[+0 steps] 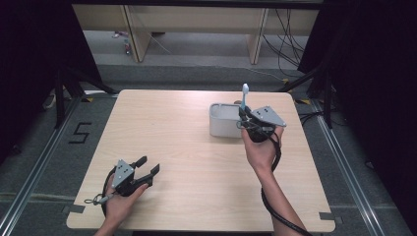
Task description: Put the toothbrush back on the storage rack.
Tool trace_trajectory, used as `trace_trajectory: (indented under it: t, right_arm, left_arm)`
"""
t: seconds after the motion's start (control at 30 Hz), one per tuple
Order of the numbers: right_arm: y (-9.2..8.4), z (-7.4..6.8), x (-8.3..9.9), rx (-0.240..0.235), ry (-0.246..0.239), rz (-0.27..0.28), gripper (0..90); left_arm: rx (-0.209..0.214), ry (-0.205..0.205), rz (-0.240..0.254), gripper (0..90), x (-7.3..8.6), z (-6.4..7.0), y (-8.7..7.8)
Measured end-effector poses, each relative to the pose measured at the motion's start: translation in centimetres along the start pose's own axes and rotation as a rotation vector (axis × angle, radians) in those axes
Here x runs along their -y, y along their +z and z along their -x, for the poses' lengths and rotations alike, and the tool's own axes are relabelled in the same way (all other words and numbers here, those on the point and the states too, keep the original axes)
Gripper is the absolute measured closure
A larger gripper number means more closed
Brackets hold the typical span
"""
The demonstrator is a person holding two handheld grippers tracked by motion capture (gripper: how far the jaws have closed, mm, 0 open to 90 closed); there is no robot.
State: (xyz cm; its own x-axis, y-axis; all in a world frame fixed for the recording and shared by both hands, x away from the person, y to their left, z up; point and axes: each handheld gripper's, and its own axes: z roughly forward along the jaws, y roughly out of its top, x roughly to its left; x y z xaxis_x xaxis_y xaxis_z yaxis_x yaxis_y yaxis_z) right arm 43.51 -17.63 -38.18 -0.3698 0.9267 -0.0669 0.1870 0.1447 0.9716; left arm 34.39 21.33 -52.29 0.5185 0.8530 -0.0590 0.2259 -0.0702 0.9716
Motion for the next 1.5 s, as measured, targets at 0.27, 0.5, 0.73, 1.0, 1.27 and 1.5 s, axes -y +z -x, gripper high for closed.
trace_trajectory:
  t: [0.27, 0.5, 0.73, 1.0, 1.27, 1.5]
  right_arm:
    - [0.6, 0.0, -0.5, 0.007, 0.017, 0.004, 78.9]
    - [1.2, 0.2, -0.8, 0.017, 0.014, 0.01, 78.9]
    - [1.8, 0.4, -1.0, 0.023, 0.022, 0.002, 78.9]
    - [2.3, 0.8, -1.6, 0.03, 0.02, 0.008, 78.9]
    - [2.9, 1.2, -1.8, 0.038, 0.02, 0.01, 78.9]
    - [3.4, 1.6, -1.9, 0.046, 0.046, -0.009, 78.9]
  left_arm:
    - [0.0, 0.001, 0.002, 38.5, 0.0, 0.0, 0.0]
    - [0.0, -0.002, 0.001, 38.5, 0.0, 0.0, 0.0]
    - [0.003, -0.004, 0.0, 38.4, 0.0, 0.0, 0.0]
    - [0.002, -0.002, 0.0, 38.5, 0.0, 0.0, 0.0]
    - [0.01, -0.007, 0.015, 38.5, 0.1, -0.1, 0.1]
    - [0.01, -0.007, 0.014, 38.5, 0.1, -0.1, 0.1]
